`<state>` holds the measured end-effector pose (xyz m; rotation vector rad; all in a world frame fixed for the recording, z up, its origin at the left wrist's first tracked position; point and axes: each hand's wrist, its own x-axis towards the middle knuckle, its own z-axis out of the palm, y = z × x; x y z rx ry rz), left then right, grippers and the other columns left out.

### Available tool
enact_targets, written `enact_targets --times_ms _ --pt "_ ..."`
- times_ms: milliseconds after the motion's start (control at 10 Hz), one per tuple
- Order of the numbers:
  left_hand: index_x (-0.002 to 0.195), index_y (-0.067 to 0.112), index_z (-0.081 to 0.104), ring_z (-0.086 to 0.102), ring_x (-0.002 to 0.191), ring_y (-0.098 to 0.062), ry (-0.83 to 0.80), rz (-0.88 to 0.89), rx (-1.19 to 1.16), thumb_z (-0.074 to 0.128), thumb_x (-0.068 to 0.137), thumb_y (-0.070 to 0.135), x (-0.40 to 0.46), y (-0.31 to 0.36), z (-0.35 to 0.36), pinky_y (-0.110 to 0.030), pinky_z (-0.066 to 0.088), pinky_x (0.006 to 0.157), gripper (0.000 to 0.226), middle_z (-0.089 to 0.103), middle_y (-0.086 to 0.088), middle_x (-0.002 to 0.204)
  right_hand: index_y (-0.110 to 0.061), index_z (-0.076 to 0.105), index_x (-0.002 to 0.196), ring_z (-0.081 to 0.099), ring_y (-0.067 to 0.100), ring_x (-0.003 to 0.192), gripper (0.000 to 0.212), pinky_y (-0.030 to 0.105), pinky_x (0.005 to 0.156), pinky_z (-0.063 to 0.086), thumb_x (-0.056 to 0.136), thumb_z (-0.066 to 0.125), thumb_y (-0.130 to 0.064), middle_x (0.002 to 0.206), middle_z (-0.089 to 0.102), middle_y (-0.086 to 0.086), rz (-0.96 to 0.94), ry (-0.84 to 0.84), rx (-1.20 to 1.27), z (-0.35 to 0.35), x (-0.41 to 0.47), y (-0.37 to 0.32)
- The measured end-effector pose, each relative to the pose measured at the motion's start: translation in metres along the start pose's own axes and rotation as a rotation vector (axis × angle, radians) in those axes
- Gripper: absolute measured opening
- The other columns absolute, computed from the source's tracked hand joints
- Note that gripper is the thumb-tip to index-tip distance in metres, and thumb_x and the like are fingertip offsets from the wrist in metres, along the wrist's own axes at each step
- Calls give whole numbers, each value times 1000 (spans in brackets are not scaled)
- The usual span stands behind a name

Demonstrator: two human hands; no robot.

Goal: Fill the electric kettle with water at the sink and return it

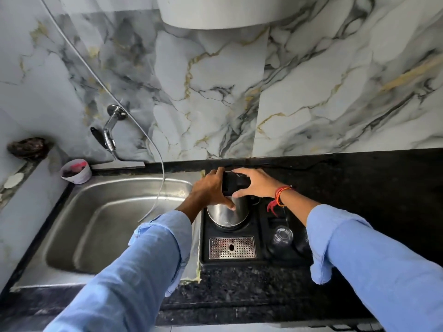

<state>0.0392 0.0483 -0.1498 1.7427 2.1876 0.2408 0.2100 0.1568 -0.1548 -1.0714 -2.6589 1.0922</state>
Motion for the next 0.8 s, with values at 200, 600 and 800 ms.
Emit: enact_targets --times_ms 200,600,800 --pt "150 20 25 58 121 -36 -17 -11 34 91 43 65 -1 12 11 -52 54 94 134 52 -13 140 -39 34 147 43 24 137 100 49 109 42 62 74 -72 149 49 3 25 -17 -51 4 -12 13" --pt "158 12 21 44 139 -35 116 42 115 74 70 72 -29 13 -60 -51 45 105 118 40 -16 156 -22 41 148 47 26 119 79 41 94 47 83 66 -59 127 50 5 -168 258 -377 -46 -39 -41" --pt "150 6 38 46 137 -34 670 152 157 68 84 57 -48 20 -203 -46 43 107 88 47 -14 152 -11 67 117 58 28 99 41 42 88 52 88 68 -39 104 64 8 -540 800 -541 -135 -52 -132"
